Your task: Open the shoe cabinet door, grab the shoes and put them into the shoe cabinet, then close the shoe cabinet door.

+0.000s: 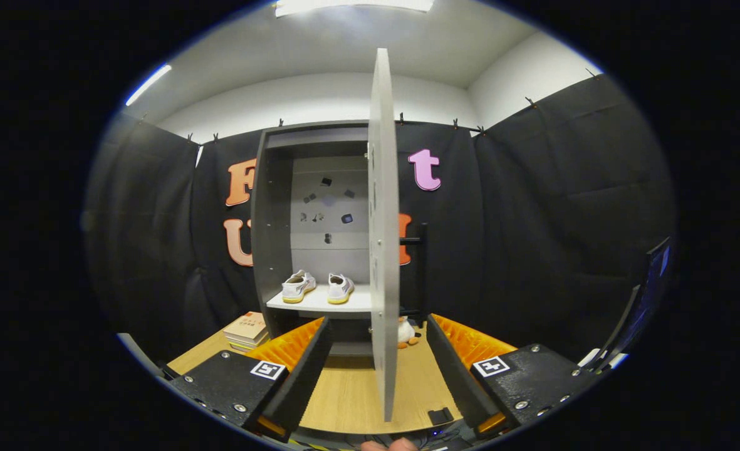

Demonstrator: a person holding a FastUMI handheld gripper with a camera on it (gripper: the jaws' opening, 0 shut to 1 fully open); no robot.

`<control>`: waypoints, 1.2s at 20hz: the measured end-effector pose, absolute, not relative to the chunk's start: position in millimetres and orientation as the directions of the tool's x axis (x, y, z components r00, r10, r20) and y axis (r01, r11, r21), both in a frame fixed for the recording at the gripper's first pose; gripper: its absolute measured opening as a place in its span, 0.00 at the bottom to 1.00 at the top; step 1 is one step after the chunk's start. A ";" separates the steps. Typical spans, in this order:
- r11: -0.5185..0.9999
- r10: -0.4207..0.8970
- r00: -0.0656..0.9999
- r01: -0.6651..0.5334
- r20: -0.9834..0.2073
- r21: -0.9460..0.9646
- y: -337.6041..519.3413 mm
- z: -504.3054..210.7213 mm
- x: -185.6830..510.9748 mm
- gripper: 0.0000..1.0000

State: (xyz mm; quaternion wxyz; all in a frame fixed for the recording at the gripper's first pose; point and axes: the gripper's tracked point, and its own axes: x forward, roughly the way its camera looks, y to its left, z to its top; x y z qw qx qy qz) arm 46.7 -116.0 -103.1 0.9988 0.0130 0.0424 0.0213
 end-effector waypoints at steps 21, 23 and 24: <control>0.997 -0.004 0.998 0.008 -0.064 0.072 -128.8 -108.9 101.3 0.89; 0.998 0.022 0.997 -0.018 -0.069 0.068 -110.1 -108.4 99.8 0.89; 0.998 0.035 0.997 -0.030 -0.072 0.064 -99.8 -108.0 100.9 0.89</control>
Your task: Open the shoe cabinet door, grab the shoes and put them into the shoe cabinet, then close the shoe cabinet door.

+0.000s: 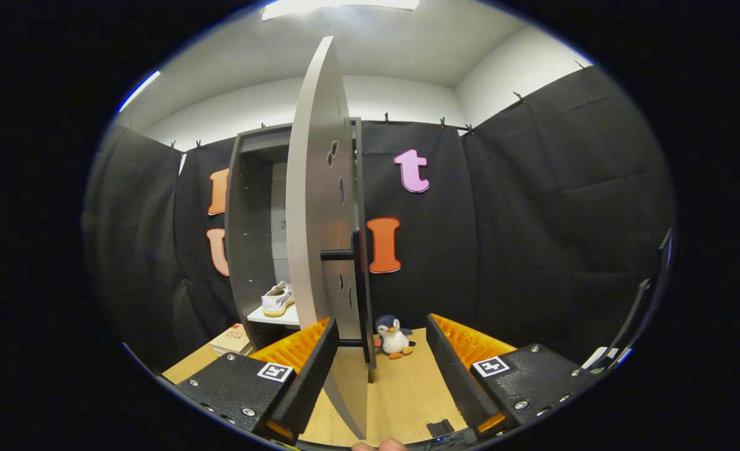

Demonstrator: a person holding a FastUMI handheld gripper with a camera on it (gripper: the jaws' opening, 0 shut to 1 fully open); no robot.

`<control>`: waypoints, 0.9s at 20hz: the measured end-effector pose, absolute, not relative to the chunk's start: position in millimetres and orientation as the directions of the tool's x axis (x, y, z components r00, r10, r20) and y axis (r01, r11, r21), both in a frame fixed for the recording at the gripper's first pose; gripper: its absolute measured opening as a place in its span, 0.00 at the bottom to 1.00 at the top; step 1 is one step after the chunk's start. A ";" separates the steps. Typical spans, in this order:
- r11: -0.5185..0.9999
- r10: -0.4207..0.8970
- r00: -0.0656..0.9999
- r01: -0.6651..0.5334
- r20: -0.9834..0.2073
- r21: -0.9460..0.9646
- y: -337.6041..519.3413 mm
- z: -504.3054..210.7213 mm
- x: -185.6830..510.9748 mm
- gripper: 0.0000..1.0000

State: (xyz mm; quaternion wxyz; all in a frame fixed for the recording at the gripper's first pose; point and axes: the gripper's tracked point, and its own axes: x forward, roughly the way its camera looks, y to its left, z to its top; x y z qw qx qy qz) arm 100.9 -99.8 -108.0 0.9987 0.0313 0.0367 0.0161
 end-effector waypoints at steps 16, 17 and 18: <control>0.984 0.168 0.980 -0.159 -0.106 0.086 92.7 -113.7 160.1 0.89; 0.982 0.176 0.979 -0.168 -0.107 0.082 104.6 -115.5 169.5 0.89; 0.981 0.185 0.977 -0.177 -0.109 0.079 118.3 -117.5 178.4 0.89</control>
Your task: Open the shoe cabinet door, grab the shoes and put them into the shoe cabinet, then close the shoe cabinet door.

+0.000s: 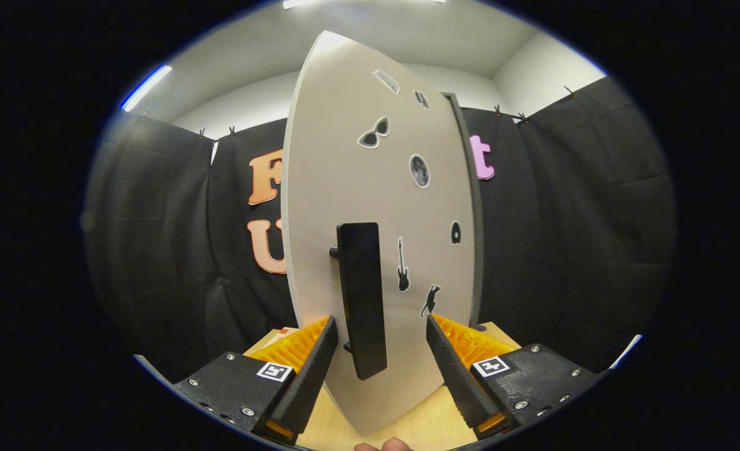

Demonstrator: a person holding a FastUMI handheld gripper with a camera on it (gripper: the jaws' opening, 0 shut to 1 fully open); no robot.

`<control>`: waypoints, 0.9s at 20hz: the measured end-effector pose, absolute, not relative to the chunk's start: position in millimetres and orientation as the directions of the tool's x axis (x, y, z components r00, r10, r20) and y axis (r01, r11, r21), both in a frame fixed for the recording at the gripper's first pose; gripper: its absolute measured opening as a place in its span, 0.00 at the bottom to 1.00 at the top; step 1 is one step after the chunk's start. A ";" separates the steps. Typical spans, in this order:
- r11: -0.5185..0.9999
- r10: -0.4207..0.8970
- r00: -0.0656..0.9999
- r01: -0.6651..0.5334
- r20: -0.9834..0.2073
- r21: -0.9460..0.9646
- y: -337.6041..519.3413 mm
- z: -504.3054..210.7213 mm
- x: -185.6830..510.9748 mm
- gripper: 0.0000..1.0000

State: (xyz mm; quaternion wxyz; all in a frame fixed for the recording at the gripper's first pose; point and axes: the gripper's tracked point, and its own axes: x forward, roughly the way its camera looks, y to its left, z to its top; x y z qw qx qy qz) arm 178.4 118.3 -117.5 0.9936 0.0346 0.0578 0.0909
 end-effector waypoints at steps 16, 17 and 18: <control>0.973 0.231 0.964 -0.228 -0.133 0.041 215.4 -138.3 304.8 0.91; 0.972 0.236 0.963 -0.232 -0.129 0.043 218.7 -138.3 310.5 0.91; 0.971 0.237 0.963 -0.233 -0.127 0.045 221.2 -139.1 317.4 0.91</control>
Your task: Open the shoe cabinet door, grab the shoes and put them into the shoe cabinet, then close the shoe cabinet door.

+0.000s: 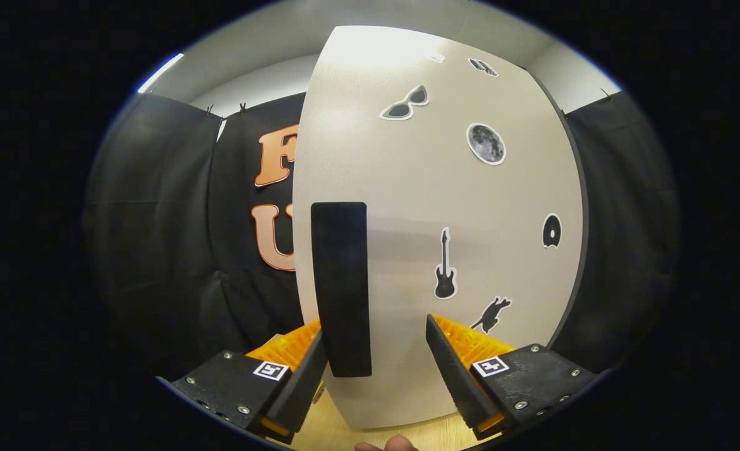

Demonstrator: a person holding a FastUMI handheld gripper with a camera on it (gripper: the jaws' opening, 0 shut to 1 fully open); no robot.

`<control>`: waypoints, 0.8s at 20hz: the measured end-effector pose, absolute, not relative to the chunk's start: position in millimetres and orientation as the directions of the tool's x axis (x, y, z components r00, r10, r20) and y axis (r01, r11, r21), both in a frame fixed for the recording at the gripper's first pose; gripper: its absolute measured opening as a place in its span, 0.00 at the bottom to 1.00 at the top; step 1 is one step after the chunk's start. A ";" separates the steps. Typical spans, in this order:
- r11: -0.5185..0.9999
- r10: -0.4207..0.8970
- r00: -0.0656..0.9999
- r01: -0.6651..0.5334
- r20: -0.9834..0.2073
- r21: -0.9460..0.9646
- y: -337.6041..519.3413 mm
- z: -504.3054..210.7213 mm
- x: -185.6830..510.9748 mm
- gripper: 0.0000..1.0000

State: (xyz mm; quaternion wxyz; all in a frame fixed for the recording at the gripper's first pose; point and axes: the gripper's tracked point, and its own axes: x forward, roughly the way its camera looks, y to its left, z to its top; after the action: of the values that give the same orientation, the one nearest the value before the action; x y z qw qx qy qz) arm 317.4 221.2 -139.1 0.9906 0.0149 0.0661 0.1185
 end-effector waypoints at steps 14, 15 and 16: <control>0.990 0.141 0.978 -0.140 -0.151 0.018 227.0 -146.6 337.8 0.95; 0.991 0.134 0.979 -0.133 -0.153 0.017 227.0 -147.3 338.2 0.95; 0.992 0.128 0.979 -0.127 -0.158 0.014 227.4 -146.7 339.2 0.95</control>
State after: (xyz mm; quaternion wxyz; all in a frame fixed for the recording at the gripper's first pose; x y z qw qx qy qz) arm 339.2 227.4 -146.7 0.9948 0.0020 0.0795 0.0641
